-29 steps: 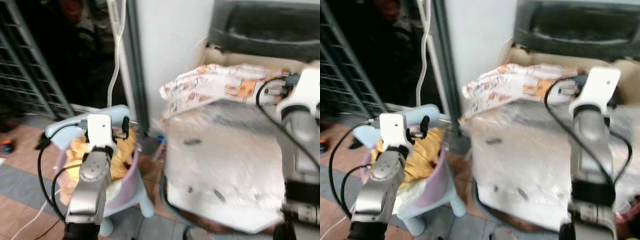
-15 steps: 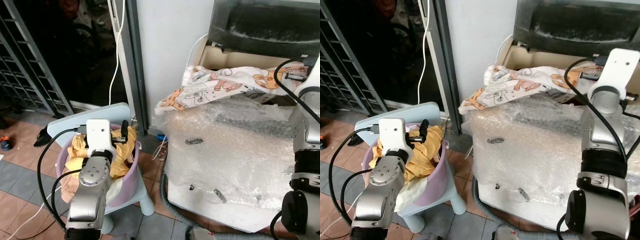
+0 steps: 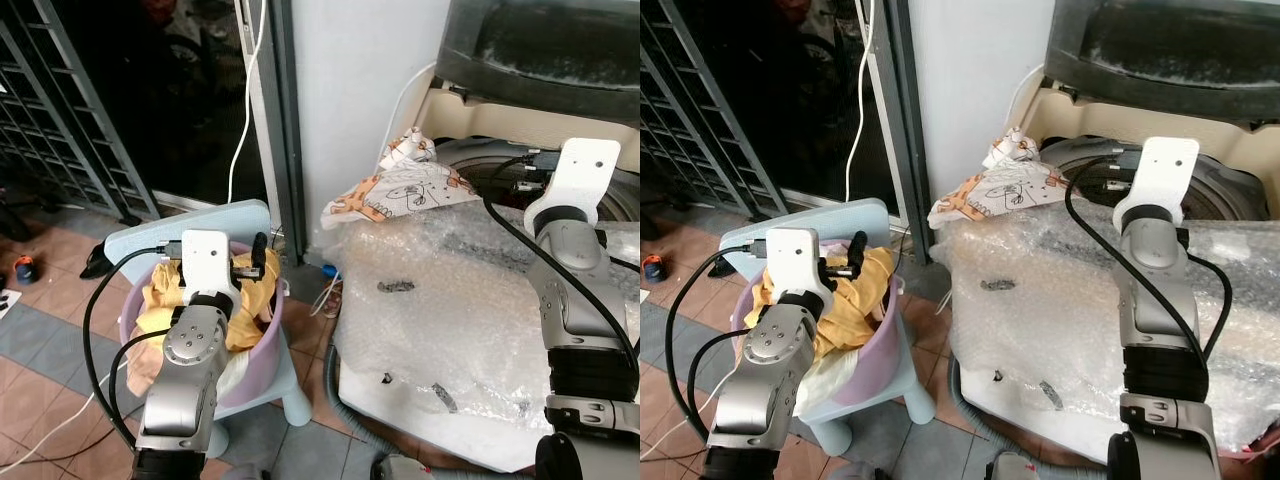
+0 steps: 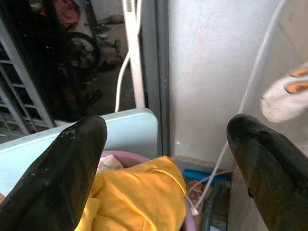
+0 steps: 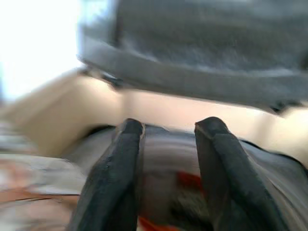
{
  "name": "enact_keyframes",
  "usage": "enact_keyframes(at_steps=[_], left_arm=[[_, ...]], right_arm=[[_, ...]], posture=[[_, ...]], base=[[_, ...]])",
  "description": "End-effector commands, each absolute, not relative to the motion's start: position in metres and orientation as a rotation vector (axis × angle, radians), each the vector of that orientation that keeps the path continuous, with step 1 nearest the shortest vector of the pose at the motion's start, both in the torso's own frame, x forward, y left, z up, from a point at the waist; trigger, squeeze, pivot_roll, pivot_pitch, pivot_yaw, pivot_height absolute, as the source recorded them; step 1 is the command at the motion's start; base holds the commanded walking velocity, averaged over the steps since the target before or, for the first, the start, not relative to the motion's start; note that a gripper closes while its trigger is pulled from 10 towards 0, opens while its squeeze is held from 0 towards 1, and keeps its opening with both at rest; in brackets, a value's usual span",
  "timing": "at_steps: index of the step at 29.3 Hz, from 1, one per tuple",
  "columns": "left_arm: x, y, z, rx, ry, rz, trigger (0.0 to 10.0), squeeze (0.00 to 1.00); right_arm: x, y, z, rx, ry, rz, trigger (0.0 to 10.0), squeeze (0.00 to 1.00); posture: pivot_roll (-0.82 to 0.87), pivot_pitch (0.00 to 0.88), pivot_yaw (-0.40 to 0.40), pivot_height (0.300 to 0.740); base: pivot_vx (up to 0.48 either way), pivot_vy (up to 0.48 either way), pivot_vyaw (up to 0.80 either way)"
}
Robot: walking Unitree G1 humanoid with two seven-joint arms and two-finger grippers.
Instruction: Clothes washing
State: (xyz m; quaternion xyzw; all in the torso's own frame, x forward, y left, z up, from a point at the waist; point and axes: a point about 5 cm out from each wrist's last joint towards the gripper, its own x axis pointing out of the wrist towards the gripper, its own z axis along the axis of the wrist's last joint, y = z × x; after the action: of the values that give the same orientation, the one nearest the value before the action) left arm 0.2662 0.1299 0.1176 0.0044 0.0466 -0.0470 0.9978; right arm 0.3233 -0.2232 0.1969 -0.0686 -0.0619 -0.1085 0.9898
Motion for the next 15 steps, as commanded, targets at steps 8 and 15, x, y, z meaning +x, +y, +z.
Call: enact_keyframes(at_steps=[8,15], left_arm=[[0.265,0.124,0.120,-0.009,0.094,-0.123,10.0,0.00],[0.263,0.123,0.120,-0.017,0.100,-0.122,10.0,0.00]], right_arm=[[0.312,-0.141,0.200,-0.156,-0.149,0.370,10.0,1.00],[0.330,-0.155,0.160,-0.344,0.106,0.277,0.0,1.00]], posture=[[-0.06,0.000,0.042,0.740],[-0.04,0.000,0.027,0.740]], base=[[0.000,0.000,0.00],[0.000,0.000,0.00]])
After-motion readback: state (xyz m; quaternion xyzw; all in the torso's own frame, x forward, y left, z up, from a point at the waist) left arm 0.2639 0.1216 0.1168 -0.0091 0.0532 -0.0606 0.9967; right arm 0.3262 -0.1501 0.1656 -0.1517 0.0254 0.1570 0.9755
